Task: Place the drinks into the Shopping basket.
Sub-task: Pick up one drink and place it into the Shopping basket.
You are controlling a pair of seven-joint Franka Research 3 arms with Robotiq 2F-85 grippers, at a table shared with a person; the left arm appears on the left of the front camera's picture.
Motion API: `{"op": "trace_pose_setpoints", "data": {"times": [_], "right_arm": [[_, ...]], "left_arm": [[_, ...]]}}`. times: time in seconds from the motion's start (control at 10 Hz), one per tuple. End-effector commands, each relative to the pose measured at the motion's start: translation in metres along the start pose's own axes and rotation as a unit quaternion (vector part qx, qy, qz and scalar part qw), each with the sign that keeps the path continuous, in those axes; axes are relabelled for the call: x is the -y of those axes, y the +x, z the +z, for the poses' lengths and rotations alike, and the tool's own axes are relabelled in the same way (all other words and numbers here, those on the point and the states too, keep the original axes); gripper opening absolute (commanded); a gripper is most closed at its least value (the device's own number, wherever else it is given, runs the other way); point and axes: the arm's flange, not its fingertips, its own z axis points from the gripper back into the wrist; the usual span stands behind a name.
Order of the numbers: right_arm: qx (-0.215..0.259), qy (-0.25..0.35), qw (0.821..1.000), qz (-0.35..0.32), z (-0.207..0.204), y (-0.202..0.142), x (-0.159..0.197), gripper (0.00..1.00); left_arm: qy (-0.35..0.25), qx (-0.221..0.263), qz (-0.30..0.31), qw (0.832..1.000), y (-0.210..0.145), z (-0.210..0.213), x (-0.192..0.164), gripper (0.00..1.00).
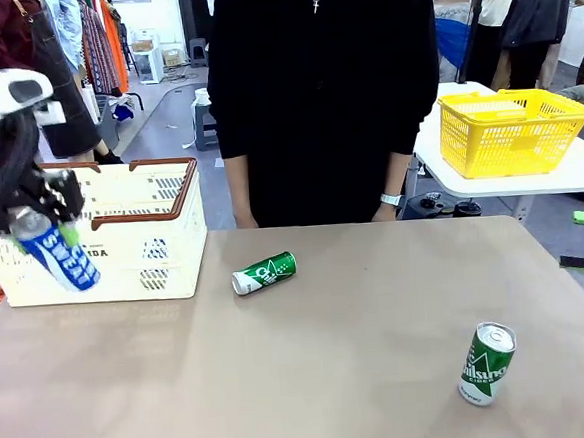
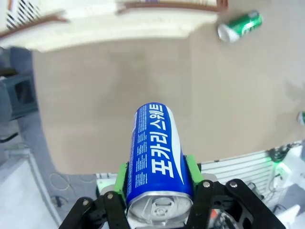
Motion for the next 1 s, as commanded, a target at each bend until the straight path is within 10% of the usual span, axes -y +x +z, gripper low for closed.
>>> {"op": "trace_pose_setpoints", "data": {"times": [0.0, 0.6, 0.9], "right_arm": [[-0.006, -0.003, 1.000, -0.008, 0.002, 0.001, -0.005, 1.00], [-0.006, -0.003, 1.000, -0.008, 0.002, 0.001, -0.005, 1.00], [-0.006, -0.003, 1.000, -0.008, 0.002, 0.001, -0.005, 1.00]], "left_arm": [[0.009, 0.005, -0.015, 1.000, 0.076, 0.046, -0.005, 0.00], [0.073, -0.013, -0.021, 0.997, 0.244, -0.021, -0.021, 0.00], [0.062, -0.023, -0.018, 0.998, 0.243, -0.047, -0.024, 0.00]]}}
